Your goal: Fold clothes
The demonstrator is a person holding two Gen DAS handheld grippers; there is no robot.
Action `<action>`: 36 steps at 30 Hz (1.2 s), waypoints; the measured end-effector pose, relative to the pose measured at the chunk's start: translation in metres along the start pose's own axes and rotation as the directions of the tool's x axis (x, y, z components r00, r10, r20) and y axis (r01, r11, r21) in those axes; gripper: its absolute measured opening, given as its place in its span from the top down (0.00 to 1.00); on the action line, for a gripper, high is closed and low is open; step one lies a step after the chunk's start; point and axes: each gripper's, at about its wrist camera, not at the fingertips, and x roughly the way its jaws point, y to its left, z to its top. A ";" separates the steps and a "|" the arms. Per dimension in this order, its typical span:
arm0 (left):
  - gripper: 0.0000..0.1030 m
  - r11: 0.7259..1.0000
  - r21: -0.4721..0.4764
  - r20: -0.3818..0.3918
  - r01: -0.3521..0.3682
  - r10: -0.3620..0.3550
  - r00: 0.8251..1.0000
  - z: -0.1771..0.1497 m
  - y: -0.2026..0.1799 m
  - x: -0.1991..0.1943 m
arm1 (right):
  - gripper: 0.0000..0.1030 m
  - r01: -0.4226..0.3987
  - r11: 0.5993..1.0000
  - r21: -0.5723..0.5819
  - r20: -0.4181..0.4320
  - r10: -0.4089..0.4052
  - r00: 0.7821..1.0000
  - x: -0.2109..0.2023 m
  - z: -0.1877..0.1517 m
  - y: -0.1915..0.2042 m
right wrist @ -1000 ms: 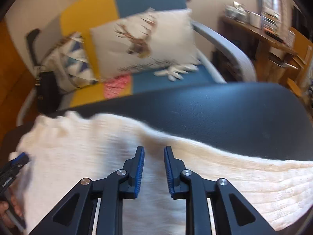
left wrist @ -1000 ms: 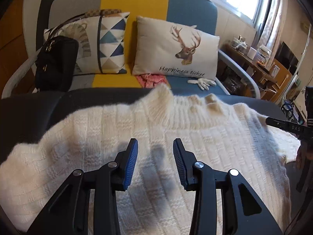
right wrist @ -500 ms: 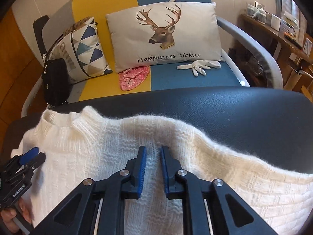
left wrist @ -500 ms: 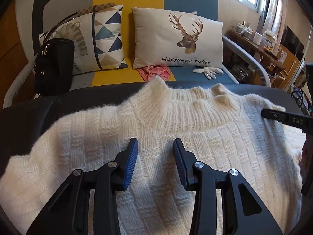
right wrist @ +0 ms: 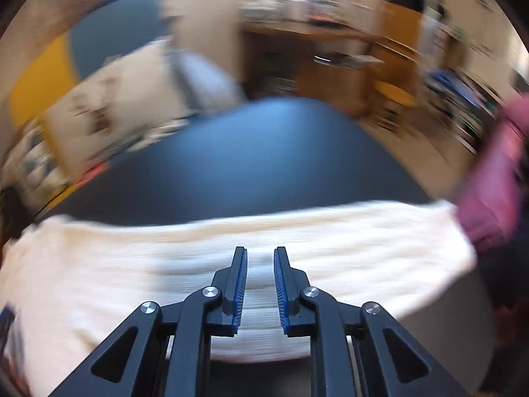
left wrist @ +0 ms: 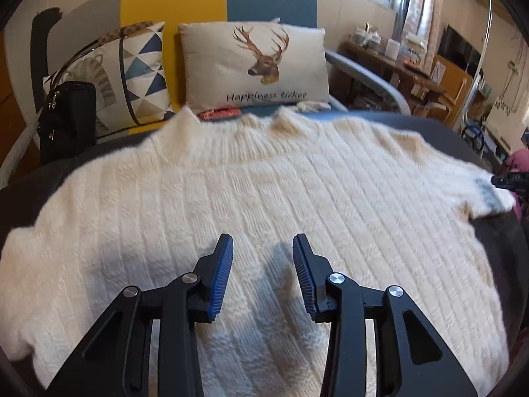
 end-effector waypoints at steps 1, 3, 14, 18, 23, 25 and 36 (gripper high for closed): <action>0.61 1.000 0.005 -0.003 -0.010 0.010 1.000 -0.002 -0.001 0.002 | 0.86 0.036 0.999 0.027 -0.023 -0.035 0.999 0.008 0.001 -0.016; 0.61 1.000 0.007 -0.006 -0.021 0.021 1.000 -0.001 -0.003 0.002 | 0.88 -0.015 0.997 0.078 0.016 0.014 1.000 0.010 0.000 -0.039; 0.60 0.999 -0.047 0.014 -0.015 0.016 1.000 -0.003 -0.007 -0.014 | 0.86 -0.057 0.993 -0.101 0.020 0.060 0.998 -0.012 -0.016 0.013; 0.60 0.999 -0.022 0.049 0.039 -0.038 0.998 -0.017 -0.014 -0.052 | 0.82 -0.050 0.980 -0.190 -0.039 0.043 0.998 -0.007 -0.029 0.042; 0.60 0.996 0.015 0.037 0.090 -0.090 0.995 -0.053 -0.022 -0.090 | 0.82 -0.307 0.893 -0.328 -0.064 0.303 0.951 -0.066 -0.072 0.111; 0.60 0.996 0.029 0.028 0.083 -0.084 0.996 -0.069 -0.028 -0.101 | 0.82 -0.395 0.822 -0.410 -0.115 0.382 0.917 -0.089 -0.104 0.149; 0.60 0.995 -0.098 -0.029 -0.025 0.022 0.999 -0.136 0.000 -0.132 | 0.81 -0.400 0.759 -0.514 -0.228 0.329 0.916 -0.087 -0.200 0.204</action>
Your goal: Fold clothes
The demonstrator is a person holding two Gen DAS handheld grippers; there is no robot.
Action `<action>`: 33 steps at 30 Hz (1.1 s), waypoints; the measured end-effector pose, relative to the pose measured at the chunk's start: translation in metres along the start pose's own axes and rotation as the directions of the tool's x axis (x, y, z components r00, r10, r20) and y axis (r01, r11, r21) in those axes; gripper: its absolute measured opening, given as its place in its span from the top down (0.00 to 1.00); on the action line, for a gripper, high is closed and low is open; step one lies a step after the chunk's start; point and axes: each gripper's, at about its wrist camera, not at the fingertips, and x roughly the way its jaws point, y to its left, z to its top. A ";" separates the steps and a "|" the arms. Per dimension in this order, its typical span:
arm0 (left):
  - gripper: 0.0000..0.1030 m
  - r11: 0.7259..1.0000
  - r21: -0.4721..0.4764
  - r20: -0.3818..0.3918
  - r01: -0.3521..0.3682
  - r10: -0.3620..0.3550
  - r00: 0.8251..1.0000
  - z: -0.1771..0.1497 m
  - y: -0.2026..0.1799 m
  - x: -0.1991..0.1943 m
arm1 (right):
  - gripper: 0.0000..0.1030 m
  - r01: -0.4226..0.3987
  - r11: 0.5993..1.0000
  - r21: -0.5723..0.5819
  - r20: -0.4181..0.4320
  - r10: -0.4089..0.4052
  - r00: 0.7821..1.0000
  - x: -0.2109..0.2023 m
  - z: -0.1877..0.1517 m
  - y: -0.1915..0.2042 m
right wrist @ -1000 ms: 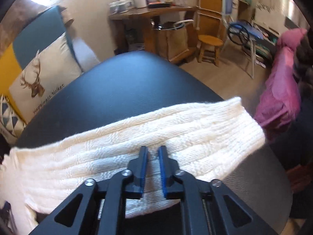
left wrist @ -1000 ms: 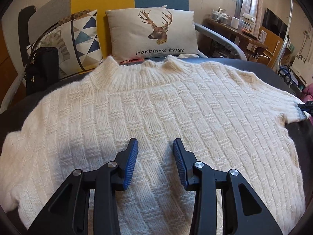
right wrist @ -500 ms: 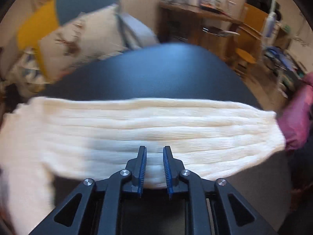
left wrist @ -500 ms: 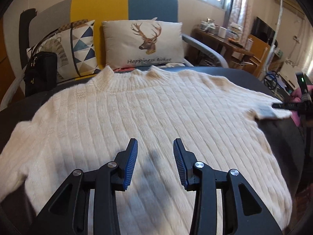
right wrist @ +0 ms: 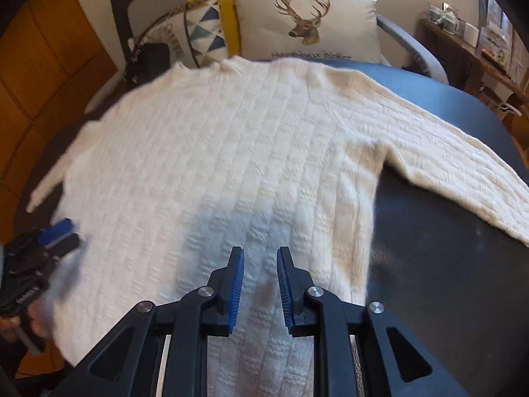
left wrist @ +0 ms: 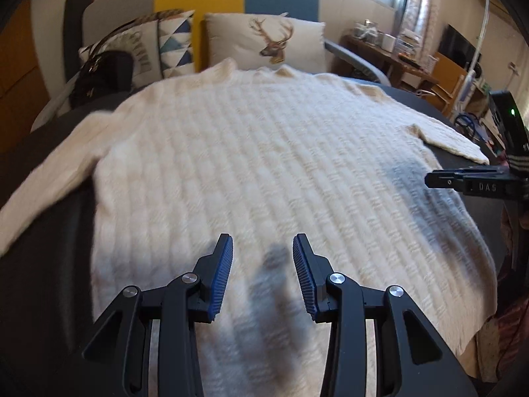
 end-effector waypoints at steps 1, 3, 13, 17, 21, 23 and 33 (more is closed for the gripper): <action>0.60 1.000 -0.012 -0.009 -0.013 0.013 1.000 -0.005 0.003 0.001 | 0.81 0.006 1.000 0.003 -0.012 -0.006 1.000 0.005 -0.002 -0.002; 0.60 0.999 -0.018 -0.010 -0.028 0.028 1.000 -0.012 0.008 0.002 | 0.80 0.020 1.000 0.011 -0.002 -0.020 1.000 0.009 -0.005 -0.003; 0.60 0.995 -0.100 0.061 0.015 -0.009 0.998 -0.039 0.011 -0.037 | 0.78 -0.006 1.000 0.008 0.051 0.006 0.999 -0.022 -0.043 0.032; 0.60 0.995 -0.100 0.025 -0.014 0.016 1.000 -0.064 0.015 -0.041 | 0.77 0.058 0.998 -0.038 0.059 -0.056 0.997 -0.032 -0.083 0.049; 0.59 0.996 -0.094 0.039 -0.011 0.015 0.999 -0.072 0.020 -0.046 | 0.76 0.081 0.996 -0.031 0.099 -0.077 0.992 -0.034 -0.104 0.046; 0.59 0.993 -0.117 0.050 0.001 0.005 0.999 -0.072 0.022 -0.054 | 0.76 0.061 0.998 0.010 0.095 -0.062 0.994 -0.039 -0.105 0.040; 0.55 0.985 -0.167 0.040 0.041 -0.035 0.999 -0.105 0.027 -0.079 | 0.75 0.070 0.998 -0.007 0.073 -0.069 0.995 -0.064 -0.148 0.053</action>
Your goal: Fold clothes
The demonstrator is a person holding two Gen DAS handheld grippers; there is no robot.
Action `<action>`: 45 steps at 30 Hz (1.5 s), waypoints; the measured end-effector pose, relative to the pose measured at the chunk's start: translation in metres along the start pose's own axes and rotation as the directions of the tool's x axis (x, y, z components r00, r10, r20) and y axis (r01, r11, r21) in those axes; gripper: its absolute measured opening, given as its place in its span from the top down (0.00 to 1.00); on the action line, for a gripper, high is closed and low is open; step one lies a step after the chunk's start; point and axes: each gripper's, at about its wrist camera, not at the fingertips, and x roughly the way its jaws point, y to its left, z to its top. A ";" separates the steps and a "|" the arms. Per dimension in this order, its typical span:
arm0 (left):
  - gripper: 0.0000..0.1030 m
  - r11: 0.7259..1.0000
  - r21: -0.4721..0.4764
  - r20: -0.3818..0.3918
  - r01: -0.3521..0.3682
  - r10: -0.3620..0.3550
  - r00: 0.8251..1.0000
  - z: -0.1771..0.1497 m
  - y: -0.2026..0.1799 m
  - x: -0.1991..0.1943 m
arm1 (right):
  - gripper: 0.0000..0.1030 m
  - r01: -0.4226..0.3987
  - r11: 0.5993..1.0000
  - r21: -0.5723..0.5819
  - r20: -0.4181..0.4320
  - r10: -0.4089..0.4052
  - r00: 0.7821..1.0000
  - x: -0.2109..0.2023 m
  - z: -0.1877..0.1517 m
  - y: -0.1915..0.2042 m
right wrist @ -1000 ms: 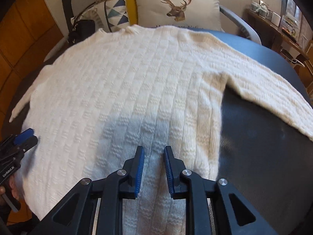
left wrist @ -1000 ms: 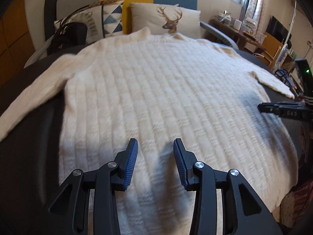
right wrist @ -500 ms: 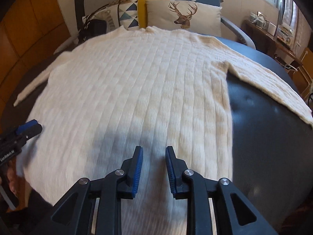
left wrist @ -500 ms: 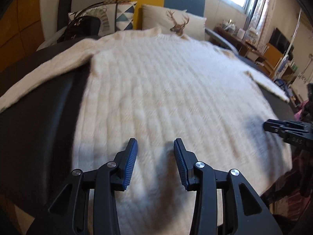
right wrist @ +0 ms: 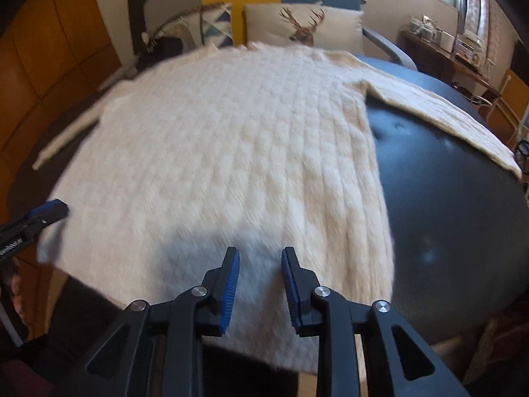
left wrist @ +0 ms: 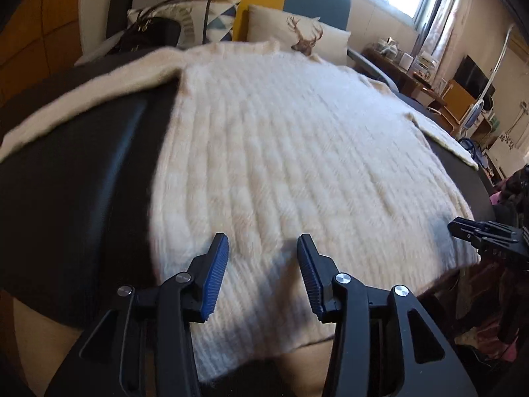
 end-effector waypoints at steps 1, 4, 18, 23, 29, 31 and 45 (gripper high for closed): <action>0.55 1.000 -0.009 -0.002 0.004 -0.005 1.000 -0.002 0.003 -0.001 | 0.75 0.001 1.000 0.002 0.015 -0.001 1.000 0.000 -0.003 -0.002; 0.55 0.998 -0.054 0.012 0.030 -0.029 0.999 -0.002 0.014 -0.010 | 0.74 0.002 1.000 0.030 0.006 -0.002 1.000 -0.004 -0.001 -0.001; 0.55 0.992 -0.080 -0.050 0.098 -0.102 0.994 -0.028 0.043 -0.024 | 0.74 -0.103 0.970 -0.219 -0.031 0.099 0.995 0.010 0.009 0.099; 0.55 0.987 -0.078 -0.002 0.139 -0.139 0.990 -0.020 0.038 -0.037 | 0.73 -0.136 0.984 -0.116 -0.024 0.134 0.991 -0.006 0.011 0.072; 0.55 0.996 0.002 -0.063 0.090 -0.089 0.994 -0.018 0.017 -0.011 | 0.74 -0.057 0.998 -0.040 -0.040 0.056 0.998 0.001 0.001 0.036; 0.55 0.994 -0.018 -0.046 0.105 -0.106 0.993 -0.015 0.021 -0.015 | 0.74 -0.057 0.998 -0.030 -0.047 0.055 0.997 0.000 0.003 0.035; 0.55 0.981 -0.079 0.024 0.176 -0.174 0.984 0.062 0.040 0.013 | 0.73 -0.208 0.961 -0.184 -0.014 0.209 0.978 0.047 0.115 0.140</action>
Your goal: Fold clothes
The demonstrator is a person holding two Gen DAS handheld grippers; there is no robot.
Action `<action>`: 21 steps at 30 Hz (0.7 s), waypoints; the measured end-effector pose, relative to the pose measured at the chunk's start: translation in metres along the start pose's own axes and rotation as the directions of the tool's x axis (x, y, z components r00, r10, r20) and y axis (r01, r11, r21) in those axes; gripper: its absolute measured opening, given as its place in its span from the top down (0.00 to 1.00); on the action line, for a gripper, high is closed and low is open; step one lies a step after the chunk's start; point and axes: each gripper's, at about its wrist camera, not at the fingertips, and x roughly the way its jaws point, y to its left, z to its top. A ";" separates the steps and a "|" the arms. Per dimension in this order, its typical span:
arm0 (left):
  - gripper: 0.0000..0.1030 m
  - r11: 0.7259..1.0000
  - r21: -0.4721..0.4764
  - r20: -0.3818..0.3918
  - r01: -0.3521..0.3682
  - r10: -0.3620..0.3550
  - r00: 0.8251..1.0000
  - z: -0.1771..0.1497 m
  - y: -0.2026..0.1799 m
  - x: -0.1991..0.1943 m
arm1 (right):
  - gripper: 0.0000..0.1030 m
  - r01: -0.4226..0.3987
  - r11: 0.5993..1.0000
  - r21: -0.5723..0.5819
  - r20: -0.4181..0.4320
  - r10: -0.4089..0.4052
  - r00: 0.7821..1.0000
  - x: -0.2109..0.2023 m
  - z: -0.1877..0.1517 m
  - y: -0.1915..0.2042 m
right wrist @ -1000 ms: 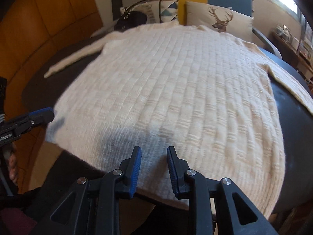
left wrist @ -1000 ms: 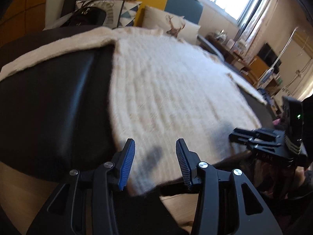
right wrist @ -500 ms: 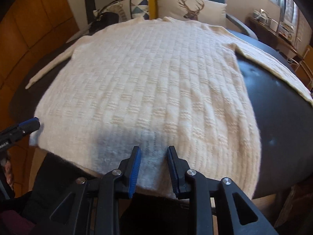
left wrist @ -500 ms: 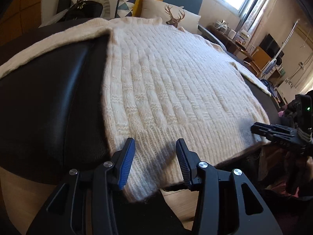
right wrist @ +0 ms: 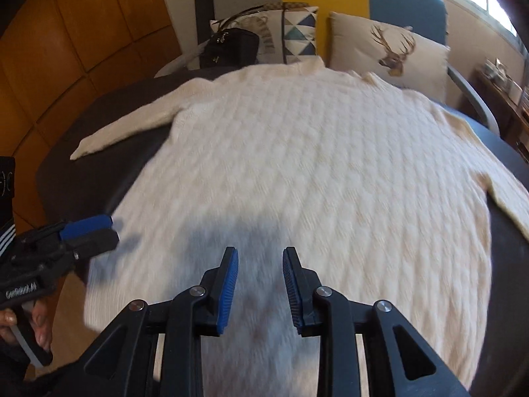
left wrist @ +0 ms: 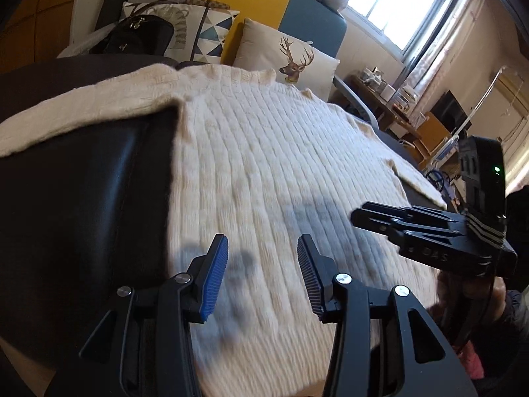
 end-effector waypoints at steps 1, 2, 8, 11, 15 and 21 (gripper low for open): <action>0.55 1.000 -0.004 -0.005 0.000 0.000 1.000 0.004 0.003 0.006 | 0.73 -0.011 1.000 0.014 -0.005 0.011 1.000 0.009 0.008 -0.003; 0.55 1.000 -0.006 -0.013 -0.003 0.003 1.000 0.007 0.005 0.011 | 0.73 -0.021 0.999 0.031 -0.011 0.022 1.000 0.018 0.015 -0.006; 0.55 0.999 -0.045 -0.046 0.012 -0.014 0.999 0.012 0.025 0.027 | 0.74 -0.006 0.999 0.047 -0.074 0.010 0.997 0.048 0.029 -0.023; 0.54 0.996 -0.040 0.005 0.079 -0.079 0.997 0.029 0.023 0.022 | 0.73 -0.043 0.999 0.024 -0.046 0.044 0.998 0.043 0.042 -0.019; 0.54 0.996 -0.002 0.009 0.090 -0.090 0.996 0.054 0.017 0.037 | 0.73 -0.070 0.997 -0.032 -0.030 0.070 0.997 0.052 0.062 -0.007; 0.55 0.999 -0.018 -0.069 0.026 -0.028 0.997 0.066 0.039 0.078 | 0.75 -0.050 0.997 -0.064 -0.091 0.044 0.995 0.084 0.070 -0.008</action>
